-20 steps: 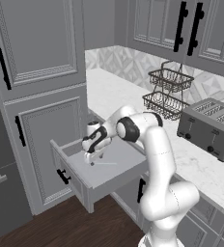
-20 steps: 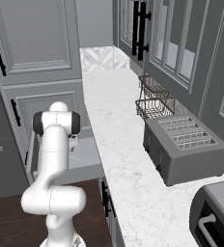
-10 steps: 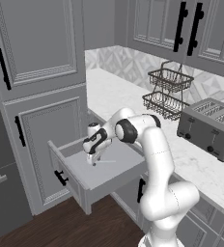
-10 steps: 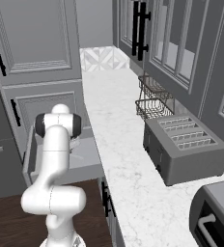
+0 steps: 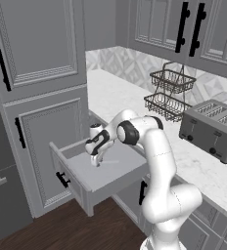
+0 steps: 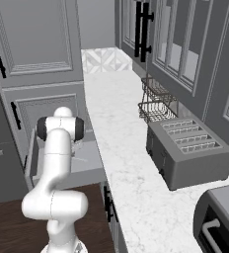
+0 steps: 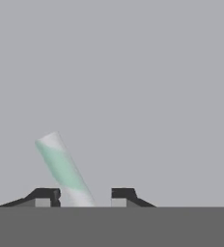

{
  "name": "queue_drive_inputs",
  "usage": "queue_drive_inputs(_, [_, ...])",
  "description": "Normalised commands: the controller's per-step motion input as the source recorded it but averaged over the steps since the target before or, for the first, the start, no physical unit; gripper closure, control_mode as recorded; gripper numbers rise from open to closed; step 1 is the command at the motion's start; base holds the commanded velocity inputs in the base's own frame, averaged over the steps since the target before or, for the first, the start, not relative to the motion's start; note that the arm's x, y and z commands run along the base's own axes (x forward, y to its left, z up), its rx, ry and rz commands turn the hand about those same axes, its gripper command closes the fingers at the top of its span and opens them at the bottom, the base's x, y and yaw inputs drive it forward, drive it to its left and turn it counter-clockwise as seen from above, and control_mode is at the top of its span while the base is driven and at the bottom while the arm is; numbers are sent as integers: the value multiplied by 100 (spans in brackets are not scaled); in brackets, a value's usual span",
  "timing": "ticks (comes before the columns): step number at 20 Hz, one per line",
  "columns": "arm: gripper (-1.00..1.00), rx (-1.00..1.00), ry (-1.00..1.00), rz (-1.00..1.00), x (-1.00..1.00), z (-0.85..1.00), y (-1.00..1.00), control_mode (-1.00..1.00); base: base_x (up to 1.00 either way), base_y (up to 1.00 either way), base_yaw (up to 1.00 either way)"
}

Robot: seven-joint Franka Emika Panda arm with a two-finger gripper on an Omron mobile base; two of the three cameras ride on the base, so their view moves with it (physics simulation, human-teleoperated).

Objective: Take a straw from the drawer in front and place it inside the glass cup on the dining counter.

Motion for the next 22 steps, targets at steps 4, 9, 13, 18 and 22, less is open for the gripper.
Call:
queue_drive_inputs(4, [100,0,0,8,-1,-24,0,-100,0,0,0])
queue_drive_inputs(9, [100,0,-3,5,-1,-2,0,-100,0,0,0])
queue_drive_inputs(13, [100,3,-13,1,-8,37,3,-100,0,0,0])
queue_drive_inputs(18, [100,6,-19,0,-19,90,1,-100,0,0,0])
queue_drive_inputs(22, [100,10,-19,0,-30,100,0,-100,0,0,0])
